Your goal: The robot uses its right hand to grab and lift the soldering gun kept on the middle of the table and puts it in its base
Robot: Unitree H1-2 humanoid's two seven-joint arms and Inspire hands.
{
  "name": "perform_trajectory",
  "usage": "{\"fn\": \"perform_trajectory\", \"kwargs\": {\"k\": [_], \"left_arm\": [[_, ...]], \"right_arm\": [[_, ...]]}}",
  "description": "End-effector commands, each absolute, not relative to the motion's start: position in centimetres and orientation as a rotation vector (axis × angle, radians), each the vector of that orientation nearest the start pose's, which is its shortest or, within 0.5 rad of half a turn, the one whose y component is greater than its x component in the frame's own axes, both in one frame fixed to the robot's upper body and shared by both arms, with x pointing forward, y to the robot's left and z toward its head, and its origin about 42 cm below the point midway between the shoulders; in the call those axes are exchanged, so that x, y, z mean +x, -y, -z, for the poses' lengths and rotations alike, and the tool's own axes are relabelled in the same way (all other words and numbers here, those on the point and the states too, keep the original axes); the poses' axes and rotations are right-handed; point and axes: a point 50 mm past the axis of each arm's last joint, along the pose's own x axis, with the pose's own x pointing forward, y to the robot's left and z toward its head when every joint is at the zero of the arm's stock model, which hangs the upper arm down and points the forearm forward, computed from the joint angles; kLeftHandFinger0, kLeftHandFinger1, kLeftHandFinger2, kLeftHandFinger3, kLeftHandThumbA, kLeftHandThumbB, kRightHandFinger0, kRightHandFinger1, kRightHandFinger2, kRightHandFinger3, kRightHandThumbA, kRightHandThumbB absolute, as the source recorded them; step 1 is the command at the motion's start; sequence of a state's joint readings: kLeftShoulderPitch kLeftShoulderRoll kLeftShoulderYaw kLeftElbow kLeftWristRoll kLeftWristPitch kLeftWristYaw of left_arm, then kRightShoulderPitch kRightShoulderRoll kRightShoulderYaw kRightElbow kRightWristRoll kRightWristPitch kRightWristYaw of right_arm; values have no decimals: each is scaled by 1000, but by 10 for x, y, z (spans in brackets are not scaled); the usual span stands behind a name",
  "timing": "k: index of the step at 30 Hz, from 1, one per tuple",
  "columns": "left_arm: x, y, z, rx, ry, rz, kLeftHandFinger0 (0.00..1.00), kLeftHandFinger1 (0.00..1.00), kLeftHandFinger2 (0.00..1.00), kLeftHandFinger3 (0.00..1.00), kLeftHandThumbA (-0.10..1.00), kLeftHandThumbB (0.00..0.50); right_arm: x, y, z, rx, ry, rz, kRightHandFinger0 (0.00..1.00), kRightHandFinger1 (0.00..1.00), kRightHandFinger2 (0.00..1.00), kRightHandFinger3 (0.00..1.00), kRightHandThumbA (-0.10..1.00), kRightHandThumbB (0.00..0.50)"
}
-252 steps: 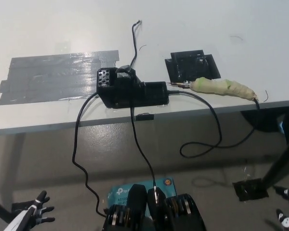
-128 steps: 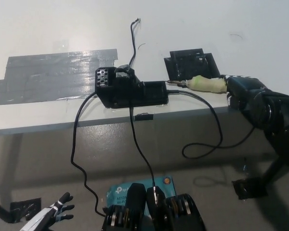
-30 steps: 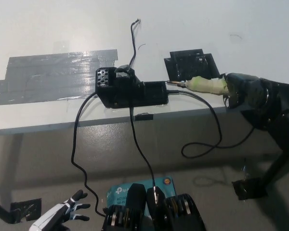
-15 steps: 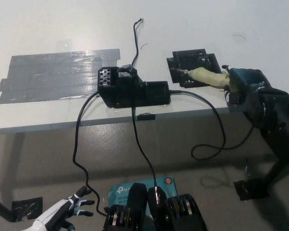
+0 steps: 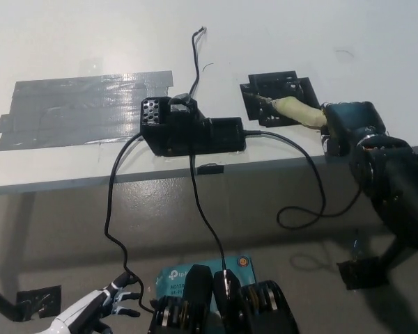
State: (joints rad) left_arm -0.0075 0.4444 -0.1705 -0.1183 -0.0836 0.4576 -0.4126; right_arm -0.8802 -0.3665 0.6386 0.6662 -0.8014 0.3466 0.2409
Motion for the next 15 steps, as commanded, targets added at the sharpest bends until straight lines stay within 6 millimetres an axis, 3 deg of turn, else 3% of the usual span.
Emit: {"fn": "perform_trajectory", "kwargs": {"k": [1, 2, 3, 4, 5, 6, 10, 11, 13, 14, 15], "left_arm": [[275, -298, -114, 311, -451, 557, 1000, 831, 936, 1000, 1000, 450], [276, -298, -114, 311, -450, 558, 1000, 835, 938, 1000, 1000, 445], [276, -297, -114, 312, -449, 557, 1000, 816, 924, 1000, 1000, 445], [277, -298, -115, 305, -448, 559, 1000, 801, 919, 1000, 1000, 451], [277, -298, -115, 307, -448, 557, 1000, 782, 901, 1000, 1000, 461], [276, -298, -115, 308, -447, 557, 1000, 781, 897, 1000, 1000, 464], [279, -298, -117, 300, -442, 565, 1000, 767, 875, 990, 1000, 478], [279, -297, -117, 304, -443, 570, 1000, 771, 872, 987, 1000, 489], [280, -298, -118, 310, -442, 573, 1000, 753, 852, 973, 1000, 500], [280, -298, -118, 307, -444, 576, 1000, 752, 852, 972, 1000, 500], [281, -298, -118, 309, -444, 579, 1000, 751, 851, 969, 1000, 500]], "right_arm": [[502, 216, -168, -1545, -459, -496, 175, 663, 769, 837, -99, 71], [502, 218, -167, -1552, -460, -502, 221, 677, 761, 868, -100, 141], [502, 220, -166, -1563, -486, -519, 355, 710, 749, 938, -65, 209], [501, 221, -165, -1553, -505, -529, 541, 759, 763, 1000, 8, 265], [500, 222, -165, -1560, -532, -543, 774, 955, 973, 1000, 97, 315], [501, 223, -164, -1553, -564, -556, 1000, 1000, 1000, 1000, 107, 353], [501, 224, -161, -1513, -641, -574, 1000, 1000, 1000, 1000, 80, 412], [499, 222, -162, -1532, -653, -595, 918, 1000, 1000, 1000, 131, 449], [499, 221, -161, -1548, -644, -602, 929, 1000, 1000, 1000, 117, 462], [499, 218, -158, -1603, -614, -617, 848, 940, 1000, 1000, 34, 359], [498, 218, -156, -1623, -603, -623, 797, 891, 1000, 1000, 1, 323]]}}
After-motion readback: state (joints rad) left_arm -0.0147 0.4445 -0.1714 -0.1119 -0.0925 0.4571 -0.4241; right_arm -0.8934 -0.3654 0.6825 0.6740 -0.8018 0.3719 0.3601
